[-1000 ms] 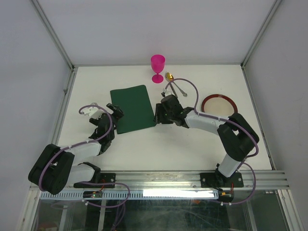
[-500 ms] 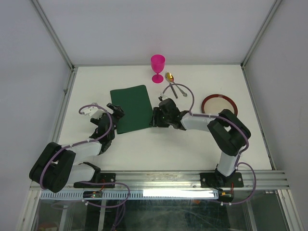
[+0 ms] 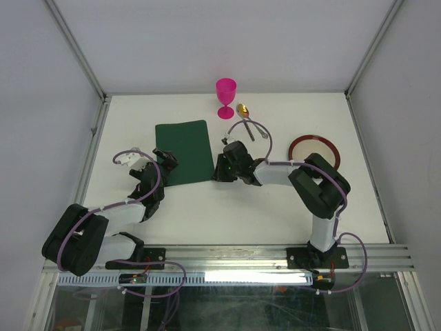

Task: Set the dinner table for one person
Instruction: Flatten out the napkin at the center of the board.

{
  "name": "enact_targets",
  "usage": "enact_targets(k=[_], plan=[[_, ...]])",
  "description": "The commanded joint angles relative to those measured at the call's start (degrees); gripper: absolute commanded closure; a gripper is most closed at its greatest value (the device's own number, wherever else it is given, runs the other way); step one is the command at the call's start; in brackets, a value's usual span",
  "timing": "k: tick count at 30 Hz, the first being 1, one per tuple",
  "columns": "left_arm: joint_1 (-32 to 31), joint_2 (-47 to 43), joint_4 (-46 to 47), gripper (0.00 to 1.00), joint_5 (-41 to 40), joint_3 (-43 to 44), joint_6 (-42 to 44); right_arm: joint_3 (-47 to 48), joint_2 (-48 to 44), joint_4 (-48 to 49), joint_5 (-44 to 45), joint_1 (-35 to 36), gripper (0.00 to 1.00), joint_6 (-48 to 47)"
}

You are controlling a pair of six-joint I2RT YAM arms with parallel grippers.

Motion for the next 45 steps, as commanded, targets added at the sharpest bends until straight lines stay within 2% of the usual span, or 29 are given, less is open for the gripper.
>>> enact_targets(k=[1,8,18,19,20,21,22,25,45], plan=[[0.3,-0.1,3.3,0.02,0.5,0.0,-0.8,1.9,-0.5,-0.5,1.5,0.8,0.84,-0.7],[0.3,-0.5,3.2,0.02,0.8,-0.2,-0.8,1.9,-1.5,-0.1,2.1,1.1,0.93,-1.2],[0.3,-1.4,2.6,0.02,0.6,-0.3,-0.4,3.6,-1.4,1.4,3.5,1.2,0.96,-3.6],[0.3,-1.6,2.4,0.02,0.5,-0.3,-0.2,4.4,-1.1,0.3,3.2,1.2,0.95,-3.8],[0.4,-1.6,2.3,0.02,0.3,-0.3,-0.2,5.4,-0.8,-1.0,3.1,1.3,0.87,-4.0],[0.3,-1.7,2.3,0.02,0.2,-0.3,-0.2,5.7,-0.8,-2.0,3.4,1.5,0.74,-4.0],[0.3,-1.8,2.3,0.02,0.1,-0.3,-0.2,6.0,-1.0,-2.5,4.0,1.8,0.65,-4.3],[0.3,-1.6,2.4,0.02,0.1,-0.2,-0.1,5.6,-1.1,-2.5,5.1,2.0,0.54,-4.6],[0.3,-1.5,2.6,0.01,-0.5,-0.7,0.3,6.8,1.1,-3.2,6.0,2.1,0.54,-5.8]])
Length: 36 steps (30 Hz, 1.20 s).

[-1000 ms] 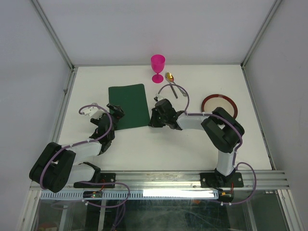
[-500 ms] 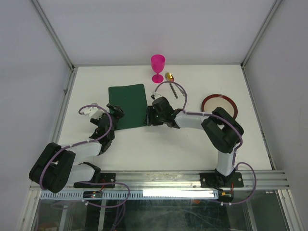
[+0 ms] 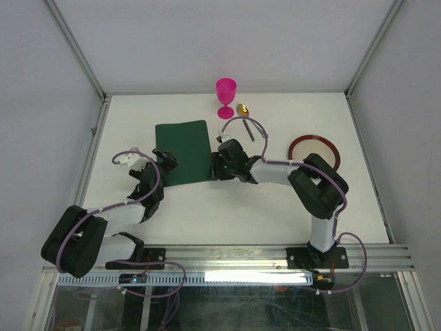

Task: Set the dinner table for one person
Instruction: Flatten out the napkin at the center of the board.

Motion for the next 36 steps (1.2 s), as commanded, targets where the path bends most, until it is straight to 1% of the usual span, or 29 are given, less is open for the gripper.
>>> enact_targets(k=[1,13,17,22,27,36], plan=[[0.3,-0.4,2.8,0.01,-0.5,-0.5,0.2,2.8,0.8,1.9,1.1,0.2,0.54,-0.7],[0.3,10.6,8.4,0.02,1.7,0.1,-2.9,5.1,1.9,1.9,0.1,0.3,0.56,-0.8],[0.3,16.2,9.9,0.02,3.9,1.9,-3.7,4.7,2.3,2.2,0.1,0.3,0.57,-0.6],[0.3,20.3,10.8,0.03,5.3,3.4,-4.8,4.1,1.8,2.0,0.5,0.3,0.57,-1.2],[0.3,21.9,11.0,0.03,5.6,3.7,-5.3,5.0,1.4,0.2,2.3,0.2,0.58,-2.6],[0.3,21.1,10.7,0.03,5.1,3.3,-4.8,5.5,-0.2,-3.8,7.2,0.2,0.59,-3.4]])
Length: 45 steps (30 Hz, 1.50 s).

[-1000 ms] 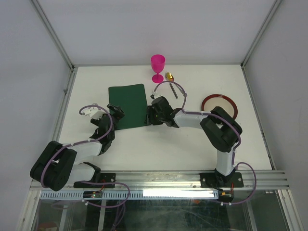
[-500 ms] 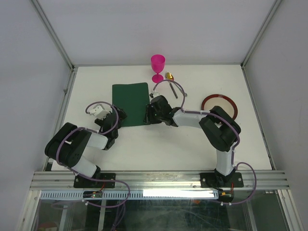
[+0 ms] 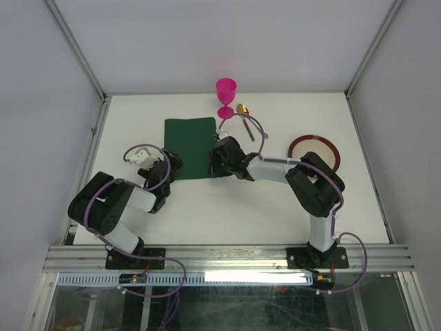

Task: Set the dinner table for one person
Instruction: Flatten out the napkin at the center of the board.

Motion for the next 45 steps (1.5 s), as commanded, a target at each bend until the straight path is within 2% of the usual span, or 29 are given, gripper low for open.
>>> enact_targets(k=[1,13,45], plan=[[-0.4,0.2,-1.1,0.03,2.9,0.0,-1.5,1.7,-2.4,-2.0,4.4,0.2,0.59,-1.3],[-0.4,0.0,-1.3,0.02,2.7,0.1,-1.2,4.3,-4.2,-5.6,8.2,0.3,0.59,-2.8],[-0.4,-0.8,-1.5,0.02,2.3,-0.4,-1.0,2.1,-1.1,-2.3,5.5,0.3,0.59,-2.0]])
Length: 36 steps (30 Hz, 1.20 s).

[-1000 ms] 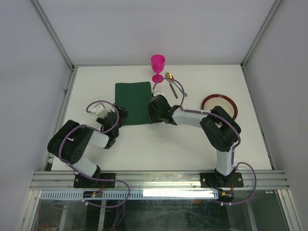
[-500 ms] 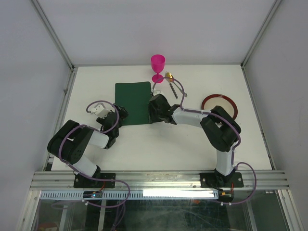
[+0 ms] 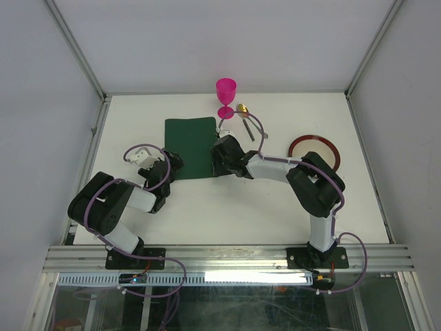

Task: Set the dinner table for one person
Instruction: Flatten out the napkin at the center of the board.

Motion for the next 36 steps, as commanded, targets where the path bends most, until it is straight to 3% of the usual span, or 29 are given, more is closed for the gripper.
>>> enact_targets(k=[1,24,31,36], plan=[[-0.3,-0.6,-1.5,0.02,1.6,-0.3,-0.9,0.0,-1.1,2.1,0.8,0.1,0.59,-0.1],[-0.3,-1.7,-1.8,0.02,1.5,-0.8,-1.0,0.0,2.8,2.7,-1.4,0.3,0.6,1.9],[-0.3,-1.6,-1.8,0.02,1.3,-0.9,-0.7,0.9,2.1,4.0,-3.2,0.5,0.71,2.9],[-0.4,-1.5,-1.7,0.02,1.2,-0.7,-0.6,0.4,1.7,5.5,-4.5,0.5,0.72,3.9]])
